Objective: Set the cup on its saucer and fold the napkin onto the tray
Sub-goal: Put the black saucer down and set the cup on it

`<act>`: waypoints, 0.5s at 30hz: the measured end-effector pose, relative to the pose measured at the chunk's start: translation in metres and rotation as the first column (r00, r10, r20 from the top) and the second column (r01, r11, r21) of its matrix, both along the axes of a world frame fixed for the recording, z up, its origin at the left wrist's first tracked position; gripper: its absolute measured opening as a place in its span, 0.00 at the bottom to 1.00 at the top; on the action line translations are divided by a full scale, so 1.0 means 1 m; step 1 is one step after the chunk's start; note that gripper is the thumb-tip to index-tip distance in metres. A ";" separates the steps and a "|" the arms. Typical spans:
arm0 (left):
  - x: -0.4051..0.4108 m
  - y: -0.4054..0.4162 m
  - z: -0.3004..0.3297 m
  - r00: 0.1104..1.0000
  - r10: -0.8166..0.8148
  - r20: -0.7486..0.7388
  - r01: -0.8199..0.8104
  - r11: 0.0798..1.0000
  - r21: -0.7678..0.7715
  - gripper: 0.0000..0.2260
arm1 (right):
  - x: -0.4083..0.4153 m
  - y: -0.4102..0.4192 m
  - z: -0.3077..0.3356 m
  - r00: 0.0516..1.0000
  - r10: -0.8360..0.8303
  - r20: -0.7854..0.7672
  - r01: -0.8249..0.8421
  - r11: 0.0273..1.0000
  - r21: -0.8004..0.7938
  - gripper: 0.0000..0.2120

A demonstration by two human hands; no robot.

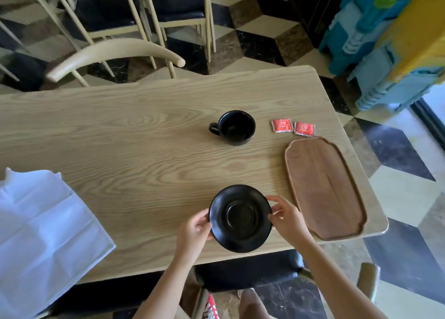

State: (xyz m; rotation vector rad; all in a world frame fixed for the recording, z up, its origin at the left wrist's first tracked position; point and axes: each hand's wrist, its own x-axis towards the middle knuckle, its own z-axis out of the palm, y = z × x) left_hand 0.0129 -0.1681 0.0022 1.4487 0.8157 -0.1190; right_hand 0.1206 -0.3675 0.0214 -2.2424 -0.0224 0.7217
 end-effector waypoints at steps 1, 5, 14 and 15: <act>0.001 -0.001 0.000 1.000 -0.011 0.000 0.011 1.000 0.002 0.15 | 0.000 -0.002 -0.001 1.000 -0.004 0.004 0.004 1.000 0.000 0.20; 0.001 -0.003 -0.001 0.999 -0.034 -0.012 0.034 0.999 0.017 0.16 | -0.004 -0.009 -0.008 1.000 -0.010 -0.021 0.010 1.000 0.009 0.21; -0.005 0.002 -0.010 1.000 -0.004 -0.031 0.004 1.000 0.002 0.17 | -0.003 -0.010 -0.013 0.995 -0.008 -0.098 0.015 0.997 0.077 0.22; -0.005 0.003 -0.011 0.999 -0.022 -0.044 0.023 1.000 0.016 0.16 | -0.001 -0.011 -0.013 0.993 -0.003 -0.116 0.012 0.997 0.078 0.21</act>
